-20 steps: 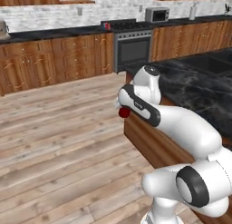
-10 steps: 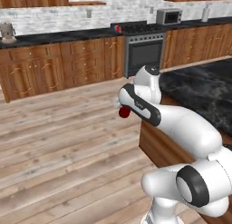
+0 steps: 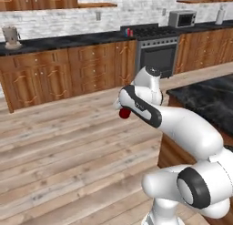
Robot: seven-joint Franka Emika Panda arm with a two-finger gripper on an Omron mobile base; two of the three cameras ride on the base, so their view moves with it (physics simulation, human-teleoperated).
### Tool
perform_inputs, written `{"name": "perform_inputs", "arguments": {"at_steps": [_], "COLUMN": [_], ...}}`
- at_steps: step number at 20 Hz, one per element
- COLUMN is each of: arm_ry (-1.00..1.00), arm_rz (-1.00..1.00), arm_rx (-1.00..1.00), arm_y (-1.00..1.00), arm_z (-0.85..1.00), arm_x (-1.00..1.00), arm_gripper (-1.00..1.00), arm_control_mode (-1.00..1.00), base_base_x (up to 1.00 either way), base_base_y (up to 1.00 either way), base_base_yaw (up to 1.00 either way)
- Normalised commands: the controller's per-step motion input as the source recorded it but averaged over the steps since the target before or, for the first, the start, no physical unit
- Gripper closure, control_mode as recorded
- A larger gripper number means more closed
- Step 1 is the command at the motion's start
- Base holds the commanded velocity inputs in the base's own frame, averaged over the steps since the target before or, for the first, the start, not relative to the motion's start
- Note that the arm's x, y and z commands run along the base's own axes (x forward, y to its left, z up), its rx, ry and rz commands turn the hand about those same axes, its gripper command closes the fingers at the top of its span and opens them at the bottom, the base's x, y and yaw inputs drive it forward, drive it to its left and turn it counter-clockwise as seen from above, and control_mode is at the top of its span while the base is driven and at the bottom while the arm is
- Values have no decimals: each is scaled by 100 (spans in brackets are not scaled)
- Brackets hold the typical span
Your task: Four empty soda cans are scattered around the kitchen. Gather all the cans and cluster them next to the stove for recycling.
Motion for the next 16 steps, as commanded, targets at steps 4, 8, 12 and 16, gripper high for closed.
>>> {"name": "perform_inputs", "arguments": {"at_steps": [4, 8, 12, 16], "arm_ry": [0, 0, 0, 0], "arm_rz": [0, 0, 0, 0], "arm_rx": [0, 0, 0, 0], "arm_y": [0, 0, 0, 0], "arm_z": [0, 0, 0, 0], "arm_x": [0, 0, 0, 0], "arm_gripper": [100, 100, 100, 100], "arm_control_mode": [100, 100, 100, 100], "base_base_x": [100, 100, 100, 100], "base_base_y": [50, 50, 50, 49], "base_base_yaw": [0, 0, 0, 0]}}
